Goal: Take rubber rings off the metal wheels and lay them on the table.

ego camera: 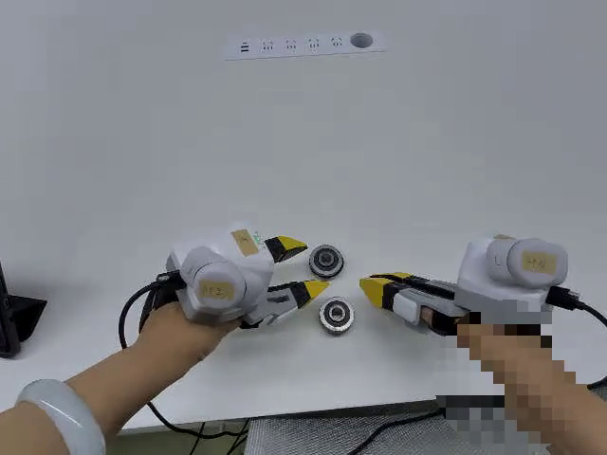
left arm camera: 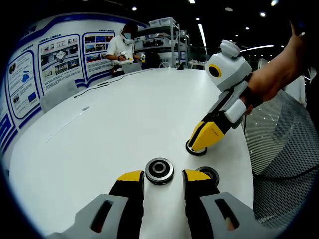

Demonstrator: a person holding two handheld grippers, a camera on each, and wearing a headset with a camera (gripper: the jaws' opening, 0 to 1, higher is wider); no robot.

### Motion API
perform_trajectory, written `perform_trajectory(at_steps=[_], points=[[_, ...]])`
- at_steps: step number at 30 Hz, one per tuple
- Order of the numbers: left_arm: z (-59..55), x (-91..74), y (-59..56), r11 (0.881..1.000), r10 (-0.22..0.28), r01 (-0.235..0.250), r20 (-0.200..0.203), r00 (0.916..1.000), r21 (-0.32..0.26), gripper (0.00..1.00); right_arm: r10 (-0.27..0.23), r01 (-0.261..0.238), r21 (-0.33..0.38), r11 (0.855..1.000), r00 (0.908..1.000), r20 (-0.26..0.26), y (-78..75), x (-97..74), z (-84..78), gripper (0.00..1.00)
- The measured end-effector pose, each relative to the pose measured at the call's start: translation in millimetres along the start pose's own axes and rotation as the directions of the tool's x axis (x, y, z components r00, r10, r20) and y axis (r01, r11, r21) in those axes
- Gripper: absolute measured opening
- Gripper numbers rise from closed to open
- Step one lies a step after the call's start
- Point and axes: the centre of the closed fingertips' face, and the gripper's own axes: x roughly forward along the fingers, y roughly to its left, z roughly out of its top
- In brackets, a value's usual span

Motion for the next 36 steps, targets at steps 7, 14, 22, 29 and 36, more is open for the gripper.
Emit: perform_trajectory(at_steps=[7,14,22,29,36], points=[[2.3,7.9,3.6,1.000,0.008,-0.008,-0.012,0.9999,-0.001,0.27,0.005,-0.005,0.010,1.000,1.0000,0.003,1.5,2.2,1.9,0.12],[2.3,14.4,5.8,1.000,0.008,-0.007,-0.028,0.9996,0.013,0.23,0.004,-0.004,0.016,1.000,1.0000,0.009,0.6,3.0,4.7,0.12],[-1.5,20.4,5.2,1.000,-0.002,0.003,-0.054,0.9985,0.022,0.18,0.005,-0.005,0.026,1.000,0.9999,0.012,0.1,4.1,4.6,0.12],[-2.4,23.5,3.4,0.999,-0.015,0.017,-0.066,0.9977,0.033,0.16,0.010,-0.011,0.053,0.999,0.9998,0.019,-1.1,5.1,5.0,0.12],[-3.8,23.5,4.4,0.999,-0.022,0.024,-0.072,0.9972,0.036,0.14,0.025,-0.028,0.098,0.995,0.9992,0.030,0.3,8.6,8.9,0.12]])
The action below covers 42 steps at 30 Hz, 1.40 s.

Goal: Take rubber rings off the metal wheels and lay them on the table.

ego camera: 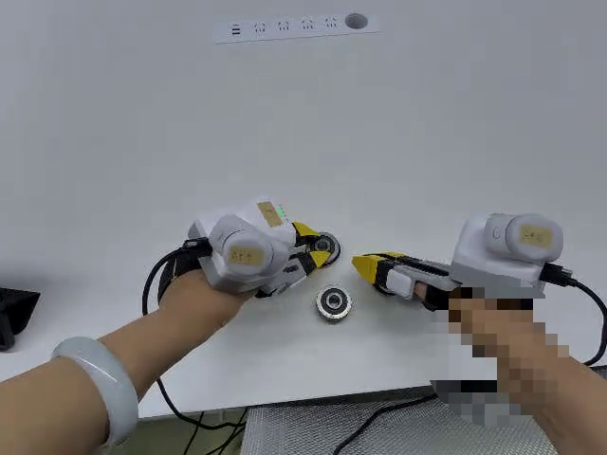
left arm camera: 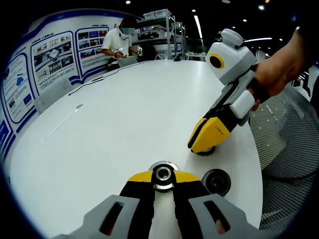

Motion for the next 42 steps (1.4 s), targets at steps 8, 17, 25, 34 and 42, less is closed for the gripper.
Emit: perform_trajectory(at_steps=[8,17,25,34,42], points=[[-1.1,-0.3,-1.1,1.000,-0.013,0.013,-0.005,0.9999,0.015,0.14,0.024,-0.024,0.089,0.996,0.9997,0.004,-0.7,7.8,1.8,0.13],[-1.5,0.0,-0.1,1.000,-0.021,0.022,-0.006,0.9998,0.022,0.13,0.026,-0.024,0.130,0.991,0.9996,-0.013,-3.9,16.2,2.5,0.14],[-1.5,0.2,0.2,1.000,-0.021,0.021,-0.006,0.9998,0.020,0.13,0.036,-0.032,0.146,0.989,0.9990,-0.027,-3.7,24.0,2.4,0.15],[-2.7,1.5,1.6,1.000,-0.018,0.019,-0.004,0.9998,0.013,0.13,0.050,-0.043,0.184,0.982,0.9982,-0.034,-4.1,29.4,-0.3,0.17],[-3.2,1.8,2.1,1.000,-0.019,0.019,-0.003,0.9998,0.011,0.13,0.069,-0.061,0.223,0.973,0.9972,-0.029,-2.2,34.7,-0.9,0.18]])
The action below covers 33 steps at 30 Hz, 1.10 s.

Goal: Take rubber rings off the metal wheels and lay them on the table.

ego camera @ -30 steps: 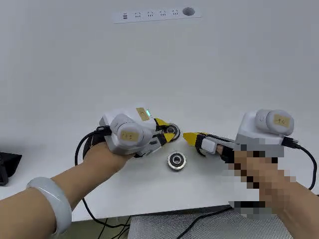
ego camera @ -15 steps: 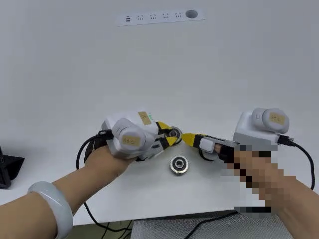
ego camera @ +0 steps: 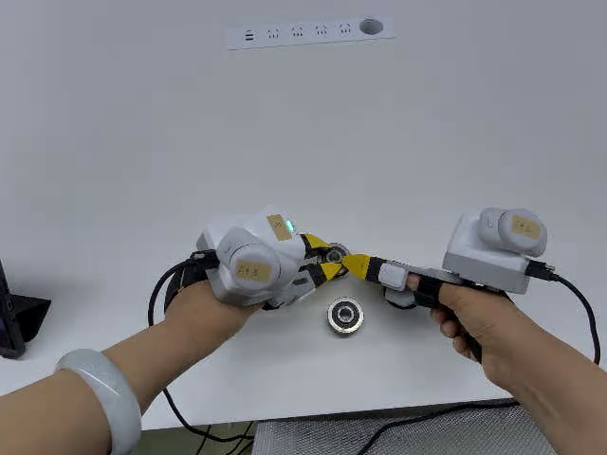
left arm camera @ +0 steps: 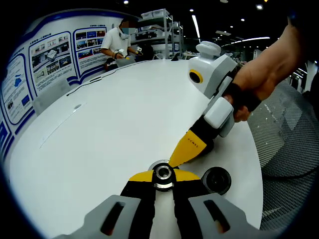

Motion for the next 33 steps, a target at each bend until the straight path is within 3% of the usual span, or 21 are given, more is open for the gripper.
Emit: perform_trajectory(at_steps=[20,33], points=[[-0.2,0.0,-0.5,1.000,0.000,0.000,0.005,1.0000,-0.003,0.13,0.030,-0.030,0.003,1.000,0.9995,0.010,14.2,-6.1,-0.3,0.18],[0.5,0.0,-0.4,1.000,0.000,0.000,0.006,1.0000,-0.005,0.13,0.011,-0.011,-0.024,1.000,0.9999,0.002,10.2,-5.6,0.5,0.09]])
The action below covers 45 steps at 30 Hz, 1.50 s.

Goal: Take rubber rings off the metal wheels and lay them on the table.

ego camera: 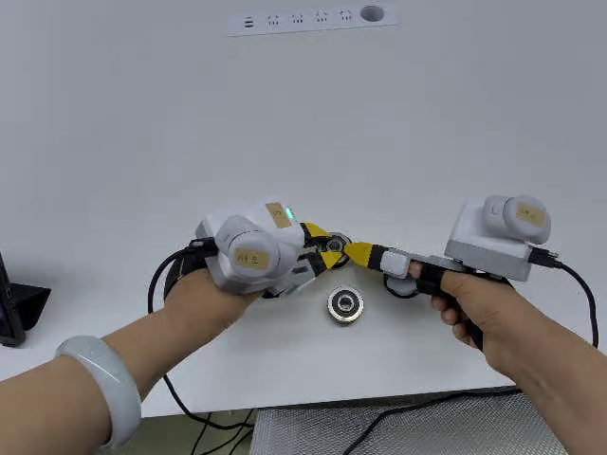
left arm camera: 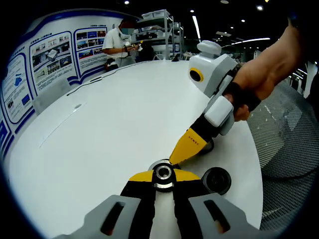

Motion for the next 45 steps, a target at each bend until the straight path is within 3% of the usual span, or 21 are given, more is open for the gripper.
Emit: perform_trajectory(at_steps=[8,27,39,40,41,45], points=[[0.3,-0.3,-0.1,1.000,-0.001,0.001,0.000,1.0000,0.001,0.13,-0.011,0.011,-0.019,1.000,0.9999,-0.003,-2.7,-0.8,1.7,0.03],[0.5,0.4,-0.3,1.000,-0.002,0.002,-0.002,1.0000,0.002,0.13,-0.002,0.002,-0.030,1.000,1.0000,-0.001,4.2,-0.6,3.1,0.02],[0.4,0.4,0.0,1.000,-0.003,0.003,-0.002,1.0000,0.003,0.13,0.038,-0.038,-0.037,0.999,0.9993,-0.003,15.8,2.7,5.5,0.02],[0.4,0.3,-0.1,1.000,-0.003,0.003,-0.002,1.0000,0.004,0.13,0.045,-0.045,-0.036,0.998,0.9990,-0.006,17.4,2.6,5.0,0.02],[0.2,0.4,0.0,1.000,-0.003,0.003,-0.002,1.0000,0.004,0.13,0.090,-0.090,-0.004,0.996,0.9955,0.029,27.0,2.4,10.9,0.02],[-0.1,0.8,0.1,1.000,-0.003,0.003,0.000,1.0000,0.004,0.13,0.071,-0.071,-0.022,0.997,0.9973,0.017,24.5,0.5,10.7,0.02]])
